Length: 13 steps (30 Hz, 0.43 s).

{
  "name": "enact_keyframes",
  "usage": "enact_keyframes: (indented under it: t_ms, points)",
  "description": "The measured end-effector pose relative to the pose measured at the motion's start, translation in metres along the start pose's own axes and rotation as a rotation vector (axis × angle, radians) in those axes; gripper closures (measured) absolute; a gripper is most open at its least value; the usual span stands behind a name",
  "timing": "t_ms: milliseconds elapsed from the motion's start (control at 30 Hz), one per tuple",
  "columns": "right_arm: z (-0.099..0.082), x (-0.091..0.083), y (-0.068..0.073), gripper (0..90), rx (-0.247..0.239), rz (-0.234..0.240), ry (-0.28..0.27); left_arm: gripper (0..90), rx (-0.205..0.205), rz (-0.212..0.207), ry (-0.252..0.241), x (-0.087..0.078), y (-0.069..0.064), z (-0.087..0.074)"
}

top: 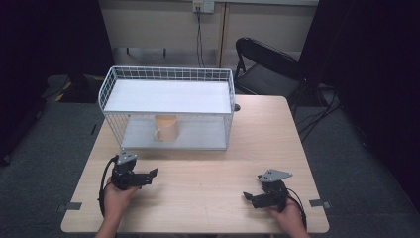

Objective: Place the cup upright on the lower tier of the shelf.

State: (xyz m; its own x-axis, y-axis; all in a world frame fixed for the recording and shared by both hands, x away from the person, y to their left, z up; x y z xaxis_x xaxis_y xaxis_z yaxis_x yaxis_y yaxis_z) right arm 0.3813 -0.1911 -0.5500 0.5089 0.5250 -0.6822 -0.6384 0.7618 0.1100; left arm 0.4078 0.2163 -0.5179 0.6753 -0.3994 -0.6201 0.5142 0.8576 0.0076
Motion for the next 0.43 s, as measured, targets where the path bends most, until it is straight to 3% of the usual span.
enact_keyframes:
  t_ms: [100, 233, 433]
  points:
    - [0.000, 0.000, 0.000, 11.7, 0.000, 0.000, 0.000, 7.5, 0.015, 0.004, 0.019, 0.001, 0.001, -0.008]
    - [0.000, 0.000, 0.000, 11.7, 0.000, 0.000, 0.000, 7.5, 0.005, 0.003, 0.021, 0.001, 0.003, -0.011]
    - [0.000, 0.000, 0.000, 11.7, 0.000, 0.000, 0.000, 7.7, 0.035, 0.004, 0.062, 0.005, 0.000, -0.019]
Point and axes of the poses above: each handheld gripper's, and its own axes: x roughly forward along the jaws, z roughly out of its top, y roughly to its left, the point moved 7 cm from there along x, roughly forward along the jaws, and after that the axes turned 9 degrees about x, right-handed, at the moved point
